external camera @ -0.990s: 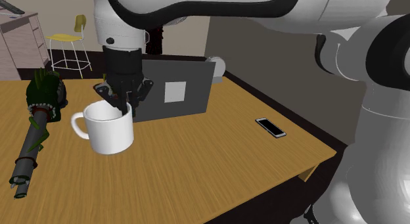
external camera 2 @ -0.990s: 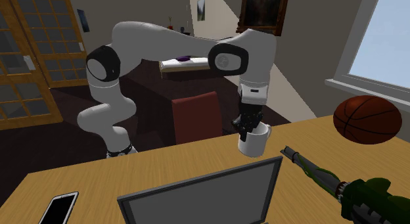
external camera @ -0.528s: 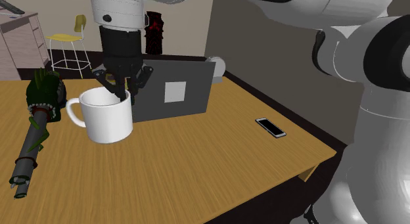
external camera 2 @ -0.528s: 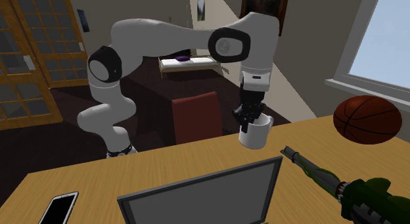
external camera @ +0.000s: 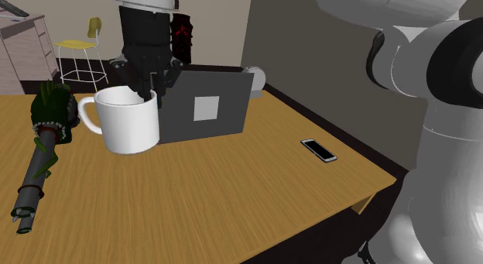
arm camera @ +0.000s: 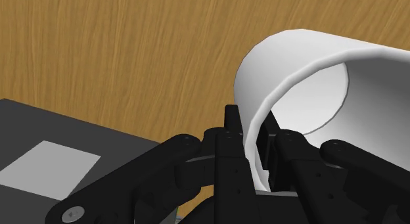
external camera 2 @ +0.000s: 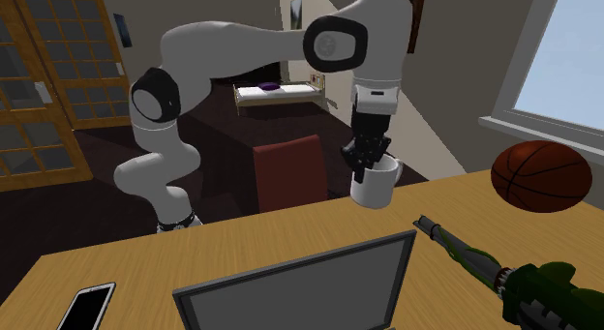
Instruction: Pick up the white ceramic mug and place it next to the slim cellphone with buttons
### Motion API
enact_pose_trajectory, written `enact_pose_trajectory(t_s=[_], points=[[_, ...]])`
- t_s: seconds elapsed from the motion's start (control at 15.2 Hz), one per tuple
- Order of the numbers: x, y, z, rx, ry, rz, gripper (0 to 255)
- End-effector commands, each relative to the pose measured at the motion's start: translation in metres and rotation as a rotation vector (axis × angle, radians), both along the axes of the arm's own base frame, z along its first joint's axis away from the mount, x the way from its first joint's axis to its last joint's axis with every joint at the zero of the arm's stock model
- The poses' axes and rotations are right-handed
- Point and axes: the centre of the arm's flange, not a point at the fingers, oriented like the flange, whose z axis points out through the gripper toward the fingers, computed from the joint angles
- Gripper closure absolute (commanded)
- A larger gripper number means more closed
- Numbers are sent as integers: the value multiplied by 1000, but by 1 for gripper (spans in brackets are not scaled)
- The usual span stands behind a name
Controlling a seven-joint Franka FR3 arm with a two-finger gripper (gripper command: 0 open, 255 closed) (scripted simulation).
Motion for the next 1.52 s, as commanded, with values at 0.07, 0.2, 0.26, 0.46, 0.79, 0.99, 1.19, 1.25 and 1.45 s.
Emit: enact_pose_trajectory(t_s=[0.07, 0.2, 0.26, 0.46, 0.79, 0.99, 1.19, 1.25, 1.45], points=[[-12, -31, 4, 1, -1, 0, 255], [-21, -55, 4, 1, -1, 0, 255], [-26, -68, 4, 1, -1, 0, 255], [-39, -105, 5, 1, -1, 0, 255], [-62, -167, 5, 1, -1, 0, 255], [-76, -204, 5, 1, -1, 0, 255], [-90, -241, 5, 1, -1, 0, 255], [-95, -253, 5, 1, -1, 0, 255], [-108, -290, 5, 1, -1, 0, 255]])
